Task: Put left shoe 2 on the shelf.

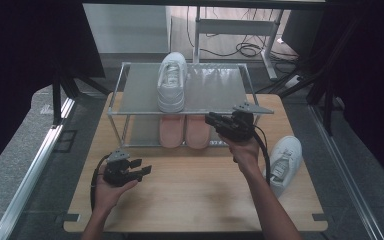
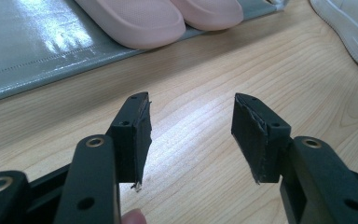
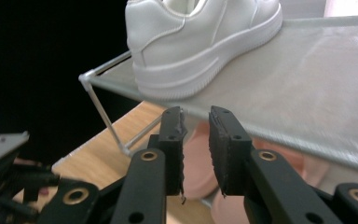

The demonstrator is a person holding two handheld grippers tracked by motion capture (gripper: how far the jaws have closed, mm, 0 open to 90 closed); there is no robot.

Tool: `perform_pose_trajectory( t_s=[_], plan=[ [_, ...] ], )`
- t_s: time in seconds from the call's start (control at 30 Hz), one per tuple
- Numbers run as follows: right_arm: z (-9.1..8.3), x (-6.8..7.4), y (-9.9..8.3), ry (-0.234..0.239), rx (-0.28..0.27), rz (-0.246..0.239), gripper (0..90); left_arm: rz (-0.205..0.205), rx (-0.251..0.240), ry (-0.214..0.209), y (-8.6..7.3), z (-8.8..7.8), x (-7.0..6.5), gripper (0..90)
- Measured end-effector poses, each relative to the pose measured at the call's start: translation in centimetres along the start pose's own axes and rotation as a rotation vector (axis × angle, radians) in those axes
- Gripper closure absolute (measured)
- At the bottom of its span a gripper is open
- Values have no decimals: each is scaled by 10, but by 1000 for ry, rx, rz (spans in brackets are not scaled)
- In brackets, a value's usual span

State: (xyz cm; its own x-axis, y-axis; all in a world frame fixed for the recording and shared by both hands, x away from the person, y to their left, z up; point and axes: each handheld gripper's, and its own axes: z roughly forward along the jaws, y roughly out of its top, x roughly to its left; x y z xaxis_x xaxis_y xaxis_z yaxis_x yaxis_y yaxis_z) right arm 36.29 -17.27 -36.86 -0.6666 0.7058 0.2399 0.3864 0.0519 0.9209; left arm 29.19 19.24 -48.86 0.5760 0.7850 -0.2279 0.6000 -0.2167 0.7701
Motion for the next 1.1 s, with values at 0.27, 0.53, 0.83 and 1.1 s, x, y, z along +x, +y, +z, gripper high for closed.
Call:
perform_pose_trajectory(
  t_s=[0.27, 0.53, 0.83, 1.1],
  plan=[
    [-30, 2, -29, -8, 18, -39, 663, 0, 0, -3, 0, 0, 0, 479],
    [-45, -4, -57, -5, 33, -19, 617, -4, 3, -4, 0, 0, -1, 478],
    [-55, -5, -86, -21, 79, -2, 572, -3, 8, -5, 0, 0, -1, 477],
    [-64, -3, -108, -24, 143, -1, 579, 0, 6, -5, 0, 1, -1, 478]
  ],
)
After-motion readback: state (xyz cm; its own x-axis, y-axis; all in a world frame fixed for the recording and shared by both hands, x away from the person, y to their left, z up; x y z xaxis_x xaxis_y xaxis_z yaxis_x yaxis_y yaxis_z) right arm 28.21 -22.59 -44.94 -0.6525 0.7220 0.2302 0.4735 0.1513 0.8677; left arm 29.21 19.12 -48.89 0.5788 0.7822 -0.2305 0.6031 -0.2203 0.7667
